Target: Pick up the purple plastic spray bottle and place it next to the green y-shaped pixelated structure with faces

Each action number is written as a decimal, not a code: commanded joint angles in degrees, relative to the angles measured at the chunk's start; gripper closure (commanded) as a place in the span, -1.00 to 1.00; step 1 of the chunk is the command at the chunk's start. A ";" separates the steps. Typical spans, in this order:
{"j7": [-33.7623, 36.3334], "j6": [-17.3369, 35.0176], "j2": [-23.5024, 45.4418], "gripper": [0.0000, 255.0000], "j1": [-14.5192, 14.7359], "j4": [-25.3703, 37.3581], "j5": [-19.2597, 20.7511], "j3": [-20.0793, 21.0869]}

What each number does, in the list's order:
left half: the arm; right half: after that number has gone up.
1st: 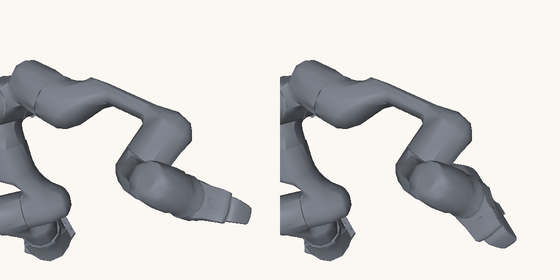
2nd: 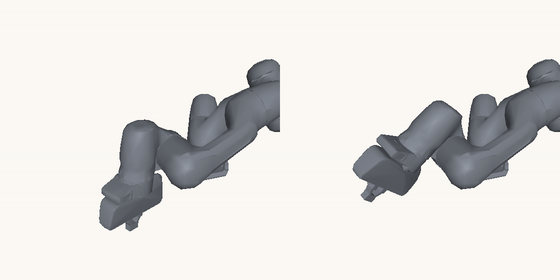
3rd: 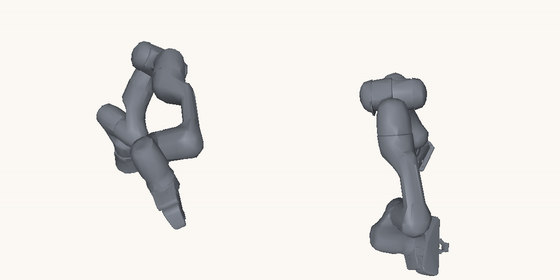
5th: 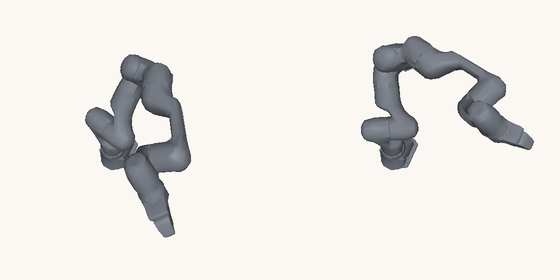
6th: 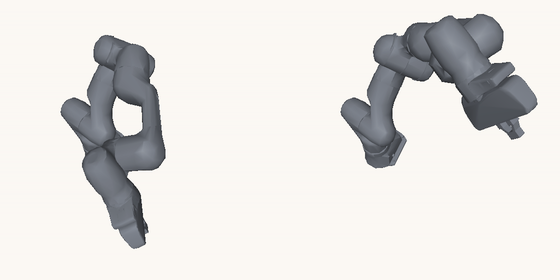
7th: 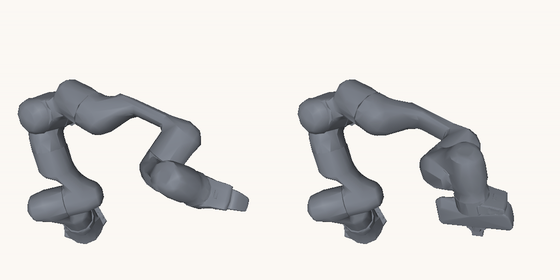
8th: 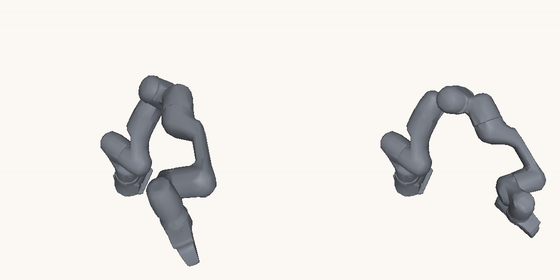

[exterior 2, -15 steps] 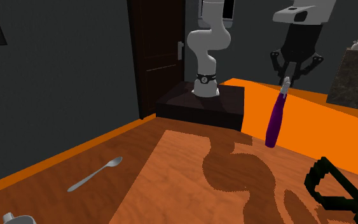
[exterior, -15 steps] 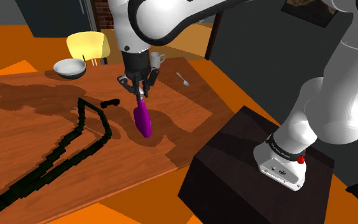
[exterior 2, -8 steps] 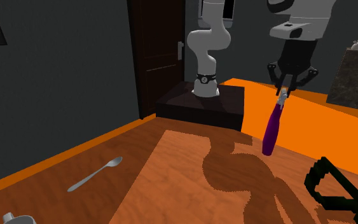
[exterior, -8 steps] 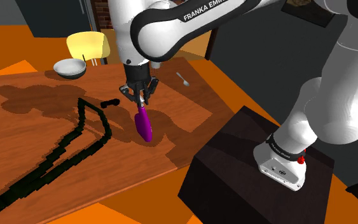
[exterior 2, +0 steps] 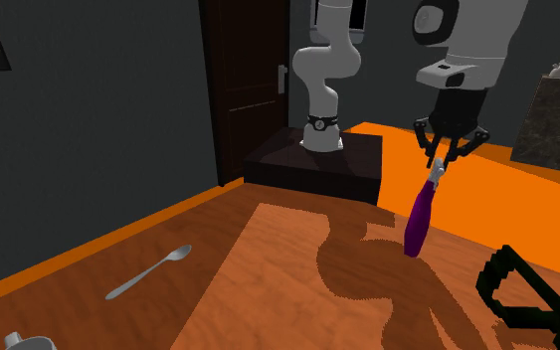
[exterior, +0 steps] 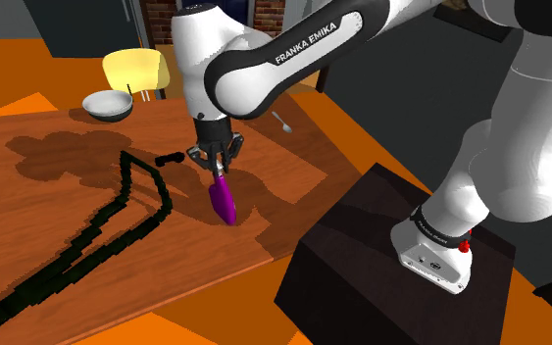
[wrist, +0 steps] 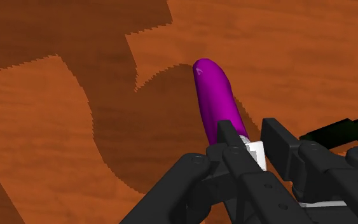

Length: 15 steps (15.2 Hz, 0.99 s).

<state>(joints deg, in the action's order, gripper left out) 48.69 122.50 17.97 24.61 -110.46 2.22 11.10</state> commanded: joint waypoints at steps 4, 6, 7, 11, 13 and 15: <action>0.29 1.87 1.20 1.00 0.18 -0.65 0.29 -0.06; 0.29 1.87 1.21 1.00 0.18 -0.65 0.29 -0.06; 0.29 1.87 1.21 1.00 0.18 -0.65 0.29 -0.06; 0.29 1.87 1.21 -1.00 0.18 -0.65 0.29 -0.06; 0.29 1.87 1.21 -1.00 0.18 -0.65 0.29 -0.06; 0.29 1.87 1.21 -1.00 0.18 -0.65 0.29 -0.06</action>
<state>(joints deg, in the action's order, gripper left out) 48.98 124.37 19.18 24.79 -111.11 2.51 11.04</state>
